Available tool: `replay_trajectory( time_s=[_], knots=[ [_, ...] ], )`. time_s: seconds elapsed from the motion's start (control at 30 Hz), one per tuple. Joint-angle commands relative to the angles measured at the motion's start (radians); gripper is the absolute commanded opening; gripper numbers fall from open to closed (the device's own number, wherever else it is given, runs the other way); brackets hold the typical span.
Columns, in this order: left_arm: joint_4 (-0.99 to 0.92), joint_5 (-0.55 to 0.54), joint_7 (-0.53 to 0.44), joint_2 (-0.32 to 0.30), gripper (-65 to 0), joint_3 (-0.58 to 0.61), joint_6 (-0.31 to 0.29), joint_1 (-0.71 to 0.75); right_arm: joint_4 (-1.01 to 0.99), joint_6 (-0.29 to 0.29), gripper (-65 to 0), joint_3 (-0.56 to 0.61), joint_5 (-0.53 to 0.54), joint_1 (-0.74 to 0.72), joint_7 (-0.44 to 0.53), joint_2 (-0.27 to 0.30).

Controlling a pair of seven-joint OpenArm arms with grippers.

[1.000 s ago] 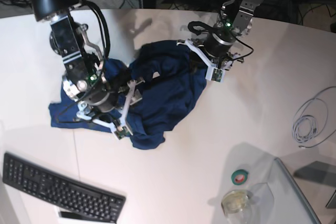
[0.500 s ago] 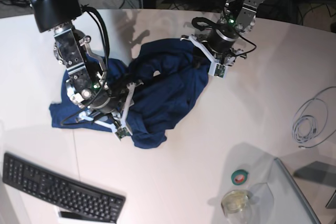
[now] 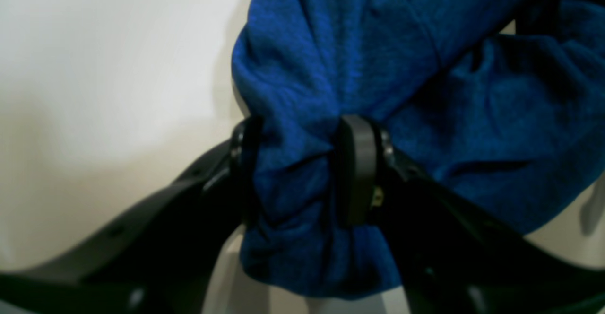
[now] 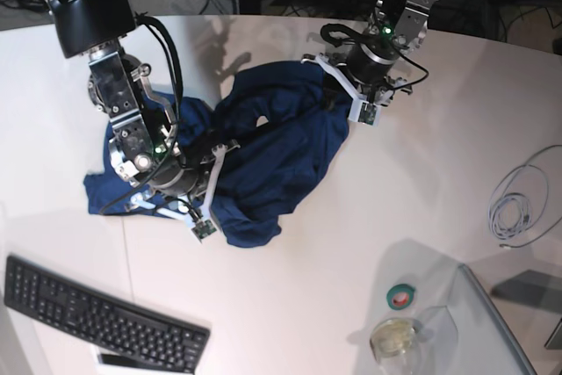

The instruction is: Layout the t-shirt on the table in an organized manner, then fold the t-shirt properly

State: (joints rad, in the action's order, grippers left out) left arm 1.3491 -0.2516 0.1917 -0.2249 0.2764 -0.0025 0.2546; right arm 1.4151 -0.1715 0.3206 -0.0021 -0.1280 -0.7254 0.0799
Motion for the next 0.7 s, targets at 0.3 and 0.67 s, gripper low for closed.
replay_trajectory(
  time_s=[0.3,0.67],
  knots=[
    [0.023,-0.004,0.001,-0.040,-55.5,-0.001,-0.001,-0.001,0.158,-0.006,-64.7,-0.130,-0.002,-0.009,-0.041,0.025],
    [0.186,-0.005,0.004,-0.041,-60.1,-0.004,-0.001,0.038,0.183,-0.006,-64.7,-0.143,-0.002,-0.075,-0.041,0.123]
  ],
)
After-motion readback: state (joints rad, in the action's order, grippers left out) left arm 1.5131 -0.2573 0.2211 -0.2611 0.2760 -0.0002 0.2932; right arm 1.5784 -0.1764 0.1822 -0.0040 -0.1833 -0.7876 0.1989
